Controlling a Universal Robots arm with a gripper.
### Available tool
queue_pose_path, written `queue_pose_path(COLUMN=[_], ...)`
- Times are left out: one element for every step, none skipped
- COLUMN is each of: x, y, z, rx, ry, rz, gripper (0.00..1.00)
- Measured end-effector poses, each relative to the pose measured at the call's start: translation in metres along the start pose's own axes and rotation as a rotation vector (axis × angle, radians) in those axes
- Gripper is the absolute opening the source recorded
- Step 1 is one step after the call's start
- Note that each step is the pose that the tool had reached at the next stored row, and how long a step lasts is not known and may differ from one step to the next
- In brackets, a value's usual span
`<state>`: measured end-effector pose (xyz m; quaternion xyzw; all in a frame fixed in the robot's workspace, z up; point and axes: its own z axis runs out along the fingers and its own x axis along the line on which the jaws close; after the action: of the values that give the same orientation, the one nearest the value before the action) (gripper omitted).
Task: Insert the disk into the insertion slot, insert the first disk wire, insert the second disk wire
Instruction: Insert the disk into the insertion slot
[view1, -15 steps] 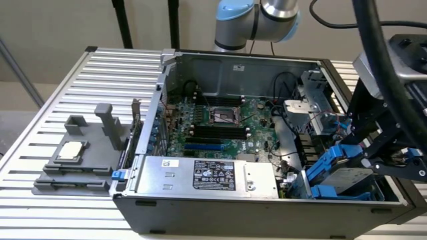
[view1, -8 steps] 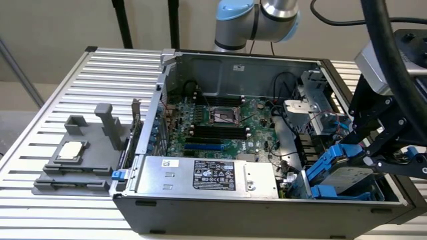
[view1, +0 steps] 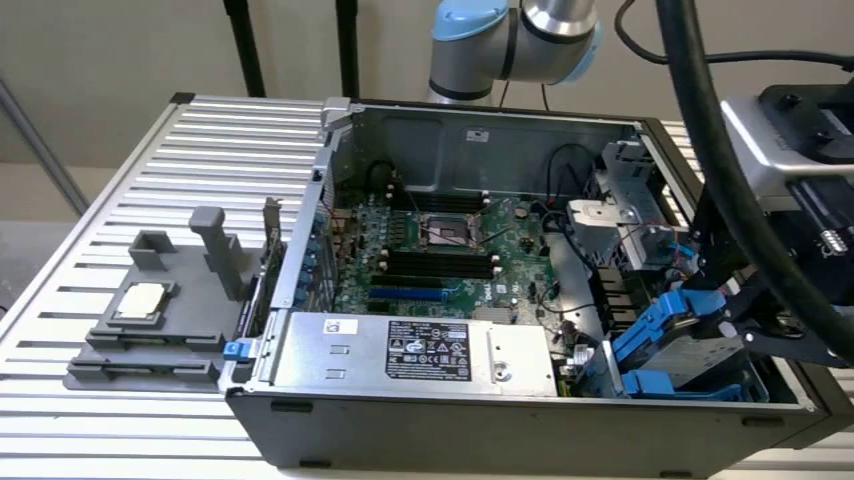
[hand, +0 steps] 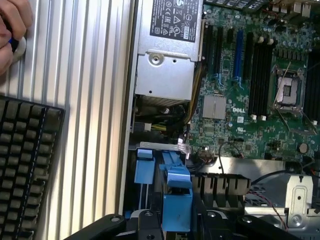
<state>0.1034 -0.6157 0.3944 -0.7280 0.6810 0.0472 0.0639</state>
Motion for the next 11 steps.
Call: queue_pose_path(x=[0.0003,0.0005,0.0006,0.0006,0.0006,0.0005,0.0005,0.0005,0.0004,0.0005,0.0005], y=[0.0004,0.0008,0.0012,0.0019,0.0027,0.0036,0.0040,0.0043,0.0044,0.0045,0.0047], z=[0.0017,0.0032,0.0038,0.0043,0.0047,0.0053,0.0058,0.0063,0.0068,0.0074,0.0078], rx=[0.0031,0.0065,0.0100,0.0143,0.0170,0.0189,0.0195,0.0197,0.0194,0.0185,0.0172], ry=[0.0001,0.0002,0.0005,-0.0001,-0.0009,-0.0019,-0.0029,-0.0035,-0.0045,-0.0059,-0.0072], rz=[-0.001,-0.001,-0.002,-0.002,-0.004,-0.007,-0.012,-0.019,-0.029,-0.039,-0.050], gripper=[0.33,0.33,0.33,0.33,0.33,0.33,0.33,0.33,0.33,0.33,0.33])
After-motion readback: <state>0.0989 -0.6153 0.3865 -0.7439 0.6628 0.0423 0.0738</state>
